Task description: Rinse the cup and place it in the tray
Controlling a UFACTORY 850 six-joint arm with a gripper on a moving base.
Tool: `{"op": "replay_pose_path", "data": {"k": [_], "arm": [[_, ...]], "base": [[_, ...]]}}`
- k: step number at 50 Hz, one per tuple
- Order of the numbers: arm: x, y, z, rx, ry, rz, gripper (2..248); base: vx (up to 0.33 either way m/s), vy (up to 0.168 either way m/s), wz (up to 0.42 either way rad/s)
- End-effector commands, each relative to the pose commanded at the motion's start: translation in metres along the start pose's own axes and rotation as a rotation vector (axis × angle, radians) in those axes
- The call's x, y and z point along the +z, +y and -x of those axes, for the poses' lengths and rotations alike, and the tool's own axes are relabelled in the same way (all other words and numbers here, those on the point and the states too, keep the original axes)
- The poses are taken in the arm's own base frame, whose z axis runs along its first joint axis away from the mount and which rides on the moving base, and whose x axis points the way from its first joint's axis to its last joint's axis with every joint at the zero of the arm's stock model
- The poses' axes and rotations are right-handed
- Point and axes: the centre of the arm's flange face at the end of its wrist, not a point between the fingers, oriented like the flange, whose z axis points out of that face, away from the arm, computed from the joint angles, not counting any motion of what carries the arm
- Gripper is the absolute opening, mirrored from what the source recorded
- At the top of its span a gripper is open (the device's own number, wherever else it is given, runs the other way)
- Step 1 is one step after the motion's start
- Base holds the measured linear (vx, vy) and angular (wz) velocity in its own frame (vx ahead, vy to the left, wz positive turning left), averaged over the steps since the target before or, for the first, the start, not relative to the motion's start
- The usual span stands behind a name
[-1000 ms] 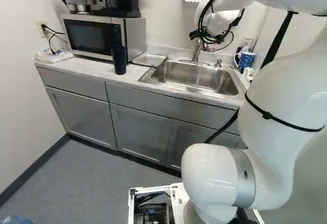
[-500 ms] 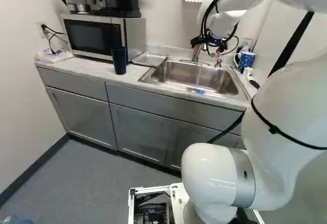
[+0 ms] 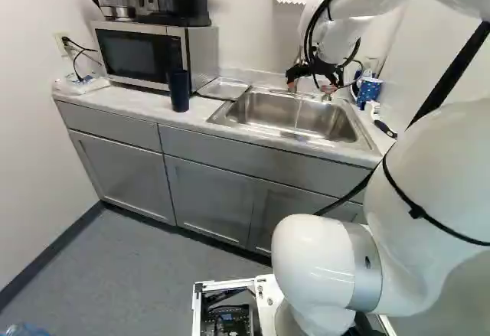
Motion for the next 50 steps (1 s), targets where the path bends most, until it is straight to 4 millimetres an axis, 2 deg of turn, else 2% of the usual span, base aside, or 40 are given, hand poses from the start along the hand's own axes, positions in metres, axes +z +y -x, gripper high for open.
{"op": "replay_pose_path", "data": {"k": [26, 50], "arm": [[-0.001, -0.003, 0.004, -0.005, -0.035, -0.005, 247], [-0.008, -0.034, 0.016, -0.069, -0.036, -0.051, 247]], "base": [[0.000, 0.000, 0.000], [0.000, 0.000, 0.000]]}}
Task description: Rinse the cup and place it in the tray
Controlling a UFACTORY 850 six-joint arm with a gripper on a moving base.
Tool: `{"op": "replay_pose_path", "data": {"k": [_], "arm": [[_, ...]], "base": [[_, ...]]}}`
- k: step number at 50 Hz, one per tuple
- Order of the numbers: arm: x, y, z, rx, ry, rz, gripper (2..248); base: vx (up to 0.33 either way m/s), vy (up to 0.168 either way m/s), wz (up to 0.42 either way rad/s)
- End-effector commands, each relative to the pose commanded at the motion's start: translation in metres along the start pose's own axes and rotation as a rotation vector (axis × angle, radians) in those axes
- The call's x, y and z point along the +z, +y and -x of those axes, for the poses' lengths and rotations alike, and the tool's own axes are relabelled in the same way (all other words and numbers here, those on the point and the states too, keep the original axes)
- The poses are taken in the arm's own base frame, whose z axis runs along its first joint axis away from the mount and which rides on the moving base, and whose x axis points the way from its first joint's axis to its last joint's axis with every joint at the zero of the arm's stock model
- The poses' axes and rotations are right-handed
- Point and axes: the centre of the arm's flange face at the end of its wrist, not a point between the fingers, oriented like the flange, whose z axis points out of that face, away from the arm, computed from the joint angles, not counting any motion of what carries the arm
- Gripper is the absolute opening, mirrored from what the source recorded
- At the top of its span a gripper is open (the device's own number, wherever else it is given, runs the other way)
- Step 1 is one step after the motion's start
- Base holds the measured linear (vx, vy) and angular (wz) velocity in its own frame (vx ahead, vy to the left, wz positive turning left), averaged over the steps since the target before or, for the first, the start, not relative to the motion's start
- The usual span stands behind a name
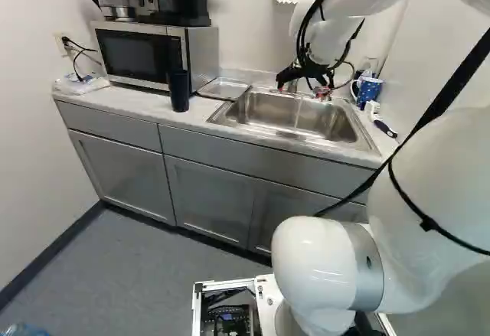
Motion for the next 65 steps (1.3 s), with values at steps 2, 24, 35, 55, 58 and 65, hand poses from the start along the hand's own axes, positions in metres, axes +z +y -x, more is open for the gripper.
{"op": "replay_pose_path", "data": {"k": [2, 24, 35, 55, 58, 65], "arm": [[0.000, -0.003, 0.001, -0.007, 0.000, -0.004, 247], [0.002, -0.039, 0.000, -0.070, -0.005, -0.059, 247], [0.004, -0.058, -0.002, -0.102, -0.008, -0.086, 247], [0.008, -0.093, -0.005, -0.158, -0.014, -0.133, 247], [0.008, -0.098, -0.005, -0.166, -0.014, -0.140, 247], [0.009, -0.109, -0.005, -0.185, -0.016, -0.156, 247]], "base": [[0.000, 0.000, 0.000], [0.000, 0.000, 0.000], [0.000, 0.000, 0.000], [0.000, 0.000, 0.000], [0.000, 0.000, 0.000], [0.000, 0.000, 0.000]]}}
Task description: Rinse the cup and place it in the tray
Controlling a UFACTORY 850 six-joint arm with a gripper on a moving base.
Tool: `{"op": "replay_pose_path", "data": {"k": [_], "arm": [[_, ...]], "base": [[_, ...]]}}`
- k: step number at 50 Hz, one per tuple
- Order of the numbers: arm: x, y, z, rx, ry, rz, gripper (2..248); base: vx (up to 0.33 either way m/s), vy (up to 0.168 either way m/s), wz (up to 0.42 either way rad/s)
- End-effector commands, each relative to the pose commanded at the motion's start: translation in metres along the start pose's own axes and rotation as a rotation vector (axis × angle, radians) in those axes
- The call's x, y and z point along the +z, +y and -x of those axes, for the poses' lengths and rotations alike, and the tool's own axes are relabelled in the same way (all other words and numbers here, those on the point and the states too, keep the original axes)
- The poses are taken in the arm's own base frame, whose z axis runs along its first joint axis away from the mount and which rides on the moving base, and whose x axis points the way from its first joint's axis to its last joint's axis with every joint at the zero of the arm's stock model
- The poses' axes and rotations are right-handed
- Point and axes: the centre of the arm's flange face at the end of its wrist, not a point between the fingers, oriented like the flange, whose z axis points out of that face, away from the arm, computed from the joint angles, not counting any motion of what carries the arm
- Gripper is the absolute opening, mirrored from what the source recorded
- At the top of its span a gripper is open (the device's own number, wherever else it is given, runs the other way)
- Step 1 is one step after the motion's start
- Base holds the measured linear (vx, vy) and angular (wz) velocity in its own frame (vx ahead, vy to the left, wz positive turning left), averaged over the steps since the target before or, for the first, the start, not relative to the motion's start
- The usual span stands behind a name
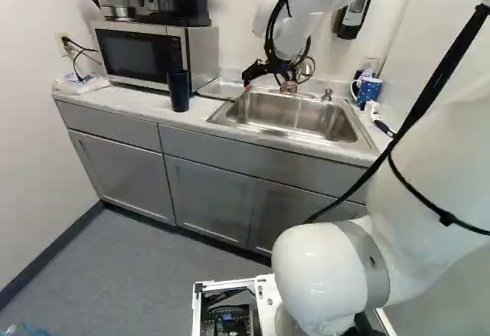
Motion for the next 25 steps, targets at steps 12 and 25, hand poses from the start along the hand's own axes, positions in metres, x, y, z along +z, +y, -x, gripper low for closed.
{"op": "replay_pose_path", "data": {"k": [12, 25], "arm": [[0.001, -0.020, 0.000, -0.032, -0.002, -0.028, 247], [0.002, -0.041, 0.000, -0.067, -0.004, -0.057, 247]], "base": [[0.000, 0.000, 0.000], [0.000, 0.000, 0.000]]}}
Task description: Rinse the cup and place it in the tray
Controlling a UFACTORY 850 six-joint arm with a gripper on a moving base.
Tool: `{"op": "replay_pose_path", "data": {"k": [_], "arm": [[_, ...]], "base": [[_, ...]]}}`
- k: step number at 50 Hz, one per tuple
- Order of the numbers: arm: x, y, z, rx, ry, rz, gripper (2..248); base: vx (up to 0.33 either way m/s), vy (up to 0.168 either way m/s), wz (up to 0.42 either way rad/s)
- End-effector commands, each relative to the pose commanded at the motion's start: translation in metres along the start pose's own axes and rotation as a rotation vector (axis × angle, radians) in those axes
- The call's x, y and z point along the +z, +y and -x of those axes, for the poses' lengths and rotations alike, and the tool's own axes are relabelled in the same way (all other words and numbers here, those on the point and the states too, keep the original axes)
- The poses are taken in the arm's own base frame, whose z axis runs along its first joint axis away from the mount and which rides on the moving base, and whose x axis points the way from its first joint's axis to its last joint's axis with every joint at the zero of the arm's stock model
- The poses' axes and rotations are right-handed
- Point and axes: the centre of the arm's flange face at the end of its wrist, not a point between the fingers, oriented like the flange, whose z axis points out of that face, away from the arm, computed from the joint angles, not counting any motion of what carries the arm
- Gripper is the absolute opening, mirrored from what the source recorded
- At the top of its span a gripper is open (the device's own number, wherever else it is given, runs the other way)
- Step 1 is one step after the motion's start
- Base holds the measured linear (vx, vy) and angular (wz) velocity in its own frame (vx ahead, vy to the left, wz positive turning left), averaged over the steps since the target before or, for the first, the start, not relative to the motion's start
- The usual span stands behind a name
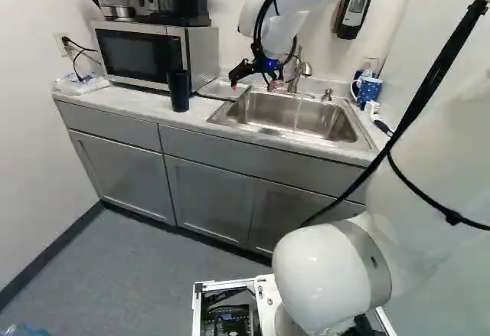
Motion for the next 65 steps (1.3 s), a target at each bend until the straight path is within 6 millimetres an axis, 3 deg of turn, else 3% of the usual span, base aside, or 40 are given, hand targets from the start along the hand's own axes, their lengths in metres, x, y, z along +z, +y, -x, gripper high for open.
{"op": "replay_pose_path", "data": {"k": [65], "arm": [[0.014, -0.107, -0.011, -0.167, -0.012, -0.142, 247]], "base": [[0.000, 0.000, 0.000]]}}
